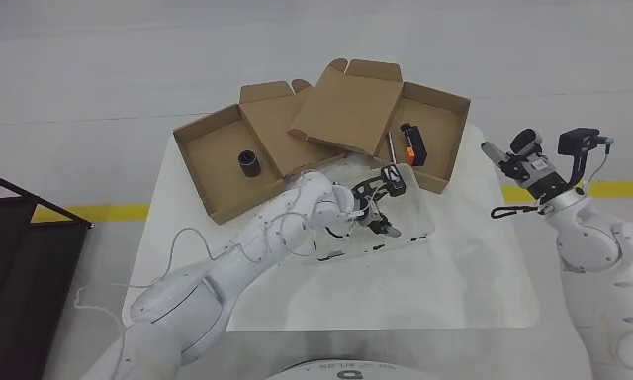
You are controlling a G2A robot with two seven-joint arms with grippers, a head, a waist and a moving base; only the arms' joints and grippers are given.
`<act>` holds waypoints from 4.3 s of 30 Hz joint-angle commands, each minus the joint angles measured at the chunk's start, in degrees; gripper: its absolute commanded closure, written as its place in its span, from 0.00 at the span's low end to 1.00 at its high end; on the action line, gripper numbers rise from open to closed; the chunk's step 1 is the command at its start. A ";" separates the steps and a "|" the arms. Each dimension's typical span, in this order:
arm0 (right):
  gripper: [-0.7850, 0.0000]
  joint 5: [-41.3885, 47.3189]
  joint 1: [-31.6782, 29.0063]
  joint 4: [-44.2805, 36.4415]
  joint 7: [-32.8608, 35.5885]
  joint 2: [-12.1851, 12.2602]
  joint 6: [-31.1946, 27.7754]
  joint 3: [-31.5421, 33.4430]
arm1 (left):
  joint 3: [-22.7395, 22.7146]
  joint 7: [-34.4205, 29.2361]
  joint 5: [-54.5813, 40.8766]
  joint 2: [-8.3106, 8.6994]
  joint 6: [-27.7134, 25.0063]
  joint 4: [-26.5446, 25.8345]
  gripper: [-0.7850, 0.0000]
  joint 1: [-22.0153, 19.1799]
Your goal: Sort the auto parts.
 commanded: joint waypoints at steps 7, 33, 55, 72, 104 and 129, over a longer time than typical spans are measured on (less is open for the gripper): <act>0.00 0.00 0.00 0.00 0.00 0.00 0.00 0.00 | 1.89 -5.58 -4.48 -1.46 -4.49 -2.46 0.00 0.10; 0.00 0.00 0.00 0.00 0.00 0.00 0.00 0.00 | -1.72 -5.71 -0.03 0.97 -5.94 -3.19 0.00 1.57; 0.00 0.00 0.00 0.00 0.00 0.00 0.00 0.00 | 0.89 -12.16 -4.45 0.16 -10.09 -4.44 0.00 2.56; 0.00 0.00 0.00 0.00 0.00 0.00 0.00 0.00 | -0.29 -5.40 2.87 0.89 -7.62 -3.91 0.00 2.00; 0.00 0.00 0.00 0.00 0.00 0.00 0.00 0.00 | 0.19 -8.99 -1.16 1.00 -10.14 -6.71 0.00 3.40; 0.00 0.00 0.00 0.00 0.00 0.00 0.00 0.00 | -2.13 -8.79 0.67 2.10 -4.84 -3.77 0.36 3.34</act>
